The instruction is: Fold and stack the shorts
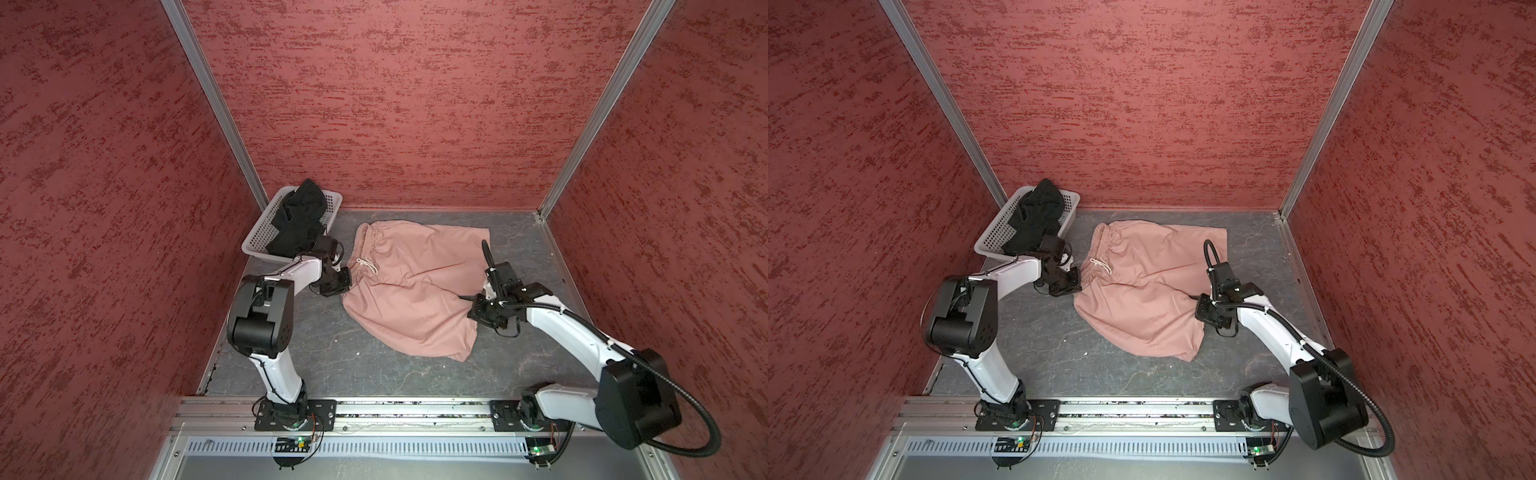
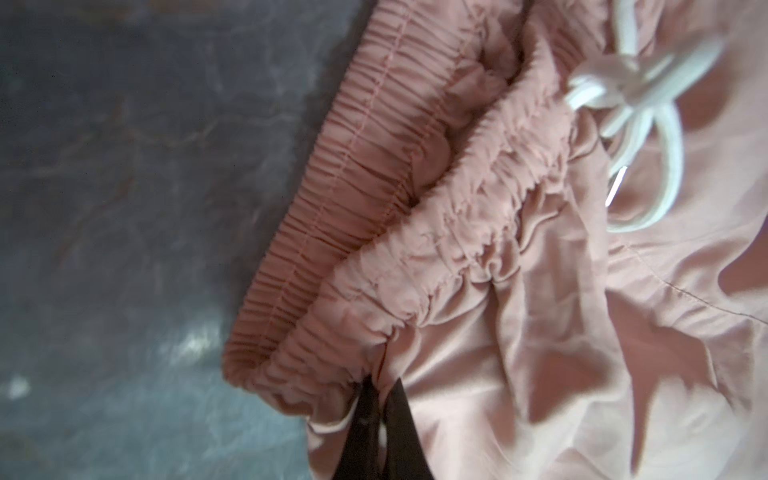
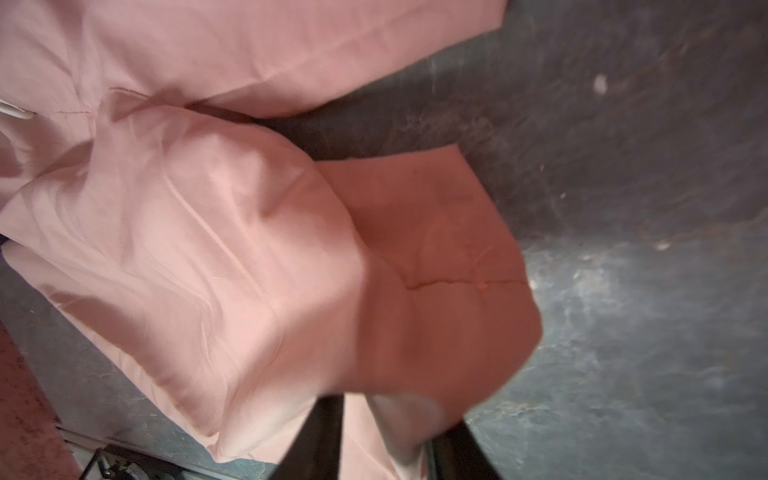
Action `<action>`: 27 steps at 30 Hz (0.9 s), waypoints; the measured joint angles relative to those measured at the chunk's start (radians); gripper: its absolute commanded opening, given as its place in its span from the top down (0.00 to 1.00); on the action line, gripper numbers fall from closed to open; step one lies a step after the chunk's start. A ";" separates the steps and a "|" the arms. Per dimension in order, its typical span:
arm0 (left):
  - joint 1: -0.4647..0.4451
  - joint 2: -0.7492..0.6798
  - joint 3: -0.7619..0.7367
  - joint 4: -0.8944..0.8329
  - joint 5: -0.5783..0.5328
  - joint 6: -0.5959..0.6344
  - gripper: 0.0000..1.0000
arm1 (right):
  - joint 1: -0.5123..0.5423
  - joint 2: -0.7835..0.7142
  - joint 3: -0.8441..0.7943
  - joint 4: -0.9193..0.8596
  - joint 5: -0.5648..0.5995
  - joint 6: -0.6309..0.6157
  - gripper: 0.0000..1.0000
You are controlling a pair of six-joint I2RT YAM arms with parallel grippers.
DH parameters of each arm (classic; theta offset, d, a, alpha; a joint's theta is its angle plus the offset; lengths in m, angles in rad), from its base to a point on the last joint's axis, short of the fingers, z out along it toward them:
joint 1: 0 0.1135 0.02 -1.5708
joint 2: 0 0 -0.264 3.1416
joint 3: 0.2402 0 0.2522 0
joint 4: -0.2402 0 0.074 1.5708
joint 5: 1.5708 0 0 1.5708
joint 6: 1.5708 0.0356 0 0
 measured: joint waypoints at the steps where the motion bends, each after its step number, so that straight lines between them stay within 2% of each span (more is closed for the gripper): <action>1: -0.009 -0.040 -0.031 -0.002 -0.008 -0.014 1.00 | -0.007 0.010 0.011 -0.020 0.008 -0.021 0.43; 3: -0.025 -0.101 -0.079 -0.001 -0.025 -0.040 0.97 | -0.013 0.023 0.016 -0.058 0.024 -0.049 0.36; 6: -0.045 -0.193 -0.149 -0.001 -0.046 -0.069 0.66 | -0.014 0.014 0.016 -0.127 0.031 -0.068 0.34; 8: -0.049 -0.246 -0.181 -0.006 -0.056 -0.087 0.39 | -0.014 -0.039 -0.001 -0.146 0.011 -0.057 0.33; 9: -0.049 -0.272 -0.193 -0.008 -0.064 -0.096 0.06 | -0.013 -0.084 -0.021 -0.150 -0.009 -0.043 0.33; 10: -0.047 -0.295 -0.200 -0.010 -0.071 -0.100 0.01 | -0.011 -0.133 -0.045 -0.154 -0.026 -0.027 0.33; 13: -0.035 -0.330 -0.203 -0.013 -0.080 -0.101 0.01 | 0.011 -0.259 -0.130 -0.181 -0.061 0.032 0.33; 15: -0.029 -0.331 -0.204 -0.013 -0.090 -0.101 0.01 | 0.032 -0.288 -0.179 -0.214 -0.069 0.064 0.33; 20: -0.020 -0.329 -0.230 0.006 -0.089 -0.100 0.01 | 0.064 -0.263 -0.204 -0.269 -0.069 0.104 0.32; 27: 0.021 -0.286 -0.246 0.061 -0.040 -0.089 0.00 | 0.075 -0.252 -0.298 -0.192 -0.106 0.138 0.32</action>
